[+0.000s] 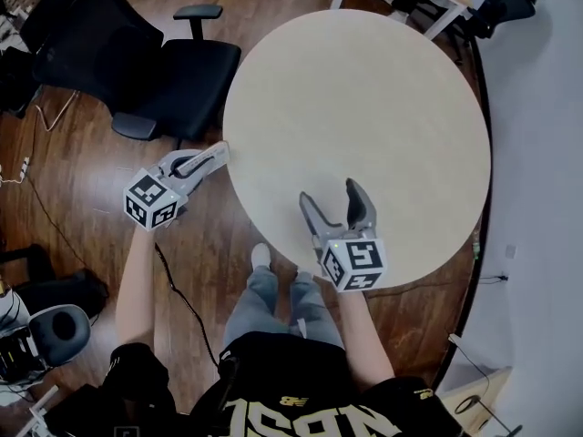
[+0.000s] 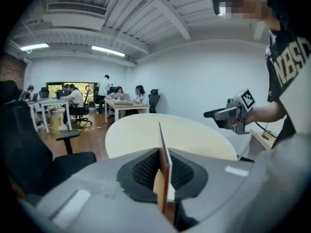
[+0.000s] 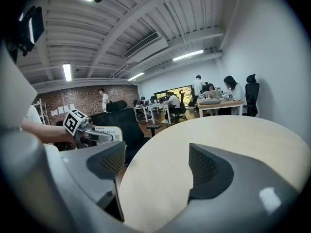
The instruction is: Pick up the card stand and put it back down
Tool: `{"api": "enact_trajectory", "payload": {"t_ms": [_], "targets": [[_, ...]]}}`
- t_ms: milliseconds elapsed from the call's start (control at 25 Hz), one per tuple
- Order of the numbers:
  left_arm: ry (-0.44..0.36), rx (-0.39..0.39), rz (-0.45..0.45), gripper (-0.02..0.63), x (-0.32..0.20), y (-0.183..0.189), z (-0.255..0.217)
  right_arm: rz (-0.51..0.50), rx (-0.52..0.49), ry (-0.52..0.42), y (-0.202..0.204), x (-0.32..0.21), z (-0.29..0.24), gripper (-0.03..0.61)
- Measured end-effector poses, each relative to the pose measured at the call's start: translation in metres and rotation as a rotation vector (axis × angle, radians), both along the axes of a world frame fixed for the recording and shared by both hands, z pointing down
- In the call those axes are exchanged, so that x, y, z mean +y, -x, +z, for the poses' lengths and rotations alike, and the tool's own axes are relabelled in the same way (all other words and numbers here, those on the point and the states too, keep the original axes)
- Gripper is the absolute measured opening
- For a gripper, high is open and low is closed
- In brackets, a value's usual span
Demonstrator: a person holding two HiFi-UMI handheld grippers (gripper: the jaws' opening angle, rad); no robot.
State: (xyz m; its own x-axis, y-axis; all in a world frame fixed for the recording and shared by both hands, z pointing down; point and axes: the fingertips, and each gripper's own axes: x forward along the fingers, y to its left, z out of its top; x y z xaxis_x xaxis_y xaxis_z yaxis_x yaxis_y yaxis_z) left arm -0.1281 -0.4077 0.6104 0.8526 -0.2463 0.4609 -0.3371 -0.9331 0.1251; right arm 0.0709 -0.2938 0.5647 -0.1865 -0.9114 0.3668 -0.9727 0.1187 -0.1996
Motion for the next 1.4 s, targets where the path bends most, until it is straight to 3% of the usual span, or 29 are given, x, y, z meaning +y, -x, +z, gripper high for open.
{"api": "enact_trajectory", "payload": {"t_ms": [320,600,760,840,1000,1080,1320,1400], "targets": [[0.096,0.124,0.197,0.02,-0.015,-0.06,0.035,-0.031,0.011,0.016,0.007,0.007,0.027,0.413],[0.126,0.133,0.416,0.021,0.002,-0.122,0.069,-0.03,0.016,0.046,0.002,0.024,0.047,0.413],[0.155,0.151,0.453,0.023,0.001,-0.145,0.088,-0.019,0.012,0.065,0.0,0.026,0.056,0.413],[0.138,0.113,0.436,0.055,-0.005,-0.15,0.098,-0.016,0.01,0.071,0.001,0.026,0.06,0.413],[0.059,-0.003,0.313,0.228,-0.025,-0.148,0.104,-0.029,0.017,0.067,0.0,0.029,0.058,0.413],[0.023,-0.027,0.242,0.239,-0.031,-0.14,0.094,-0.049,0.018,0.05,-0.002,0.03,0.051,0.413],[-0.045,0.025,0.113,0.337,0.003,-0.116,0.023,-0.092,0.006,-0.031,-0.019,0.051,0.001,0.413],[-0.096,0.075,0.027,0.348,0.02,-0.104,-0.019,-0.119,0.02,-0.064,-0.026,0.056,-0.018,0.413]]}}
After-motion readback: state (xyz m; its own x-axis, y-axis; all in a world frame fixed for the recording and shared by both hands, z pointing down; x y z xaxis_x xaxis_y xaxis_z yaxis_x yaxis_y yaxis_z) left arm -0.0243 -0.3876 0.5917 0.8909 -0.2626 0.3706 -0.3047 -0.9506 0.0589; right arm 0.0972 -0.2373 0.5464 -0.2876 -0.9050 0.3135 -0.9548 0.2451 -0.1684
